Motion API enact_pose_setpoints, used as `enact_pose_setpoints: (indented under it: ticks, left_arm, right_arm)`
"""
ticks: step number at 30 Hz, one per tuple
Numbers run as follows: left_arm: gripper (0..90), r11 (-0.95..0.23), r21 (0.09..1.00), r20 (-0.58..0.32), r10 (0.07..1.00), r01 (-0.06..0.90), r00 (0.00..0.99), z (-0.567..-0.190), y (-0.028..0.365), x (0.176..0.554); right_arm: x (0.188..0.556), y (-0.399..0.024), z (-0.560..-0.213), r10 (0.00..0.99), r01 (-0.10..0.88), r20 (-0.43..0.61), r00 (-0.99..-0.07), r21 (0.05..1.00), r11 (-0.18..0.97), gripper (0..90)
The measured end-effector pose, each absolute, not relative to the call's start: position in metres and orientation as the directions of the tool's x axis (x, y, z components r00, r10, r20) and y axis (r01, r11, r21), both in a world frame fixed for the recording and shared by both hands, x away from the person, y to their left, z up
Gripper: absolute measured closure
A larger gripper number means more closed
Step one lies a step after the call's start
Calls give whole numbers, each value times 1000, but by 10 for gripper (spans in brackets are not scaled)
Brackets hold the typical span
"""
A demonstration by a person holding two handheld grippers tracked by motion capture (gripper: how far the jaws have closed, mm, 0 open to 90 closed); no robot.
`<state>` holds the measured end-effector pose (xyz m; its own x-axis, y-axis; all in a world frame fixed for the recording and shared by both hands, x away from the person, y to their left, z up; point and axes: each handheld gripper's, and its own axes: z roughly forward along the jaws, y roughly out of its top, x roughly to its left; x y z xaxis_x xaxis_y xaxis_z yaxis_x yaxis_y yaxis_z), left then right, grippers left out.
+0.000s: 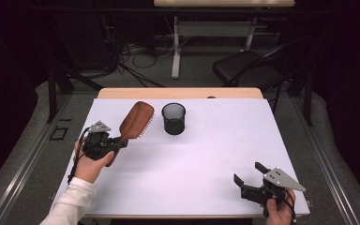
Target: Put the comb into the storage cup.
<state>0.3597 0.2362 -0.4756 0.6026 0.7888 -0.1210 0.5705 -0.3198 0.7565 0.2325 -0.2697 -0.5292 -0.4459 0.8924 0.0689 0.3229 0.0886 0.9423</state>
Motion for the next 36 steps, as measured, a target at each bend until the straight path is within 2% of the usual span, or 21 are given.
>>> enact_pose_setpoints:
  ticks: [15, 36]
  left_arm:
    - [721, -264, 823, -130, 774, 503, 619, -467, 226, 351]
    - [721, -259, 867, -122, 717, 425, 686, -458, 178, 343]
  right_arm:
    - [233, -269, -529, 892, 323, 68, -448, 942, 90, 91]
    - [232, -270, -529, 892, 321, 71, -447, 943, 85, 91]
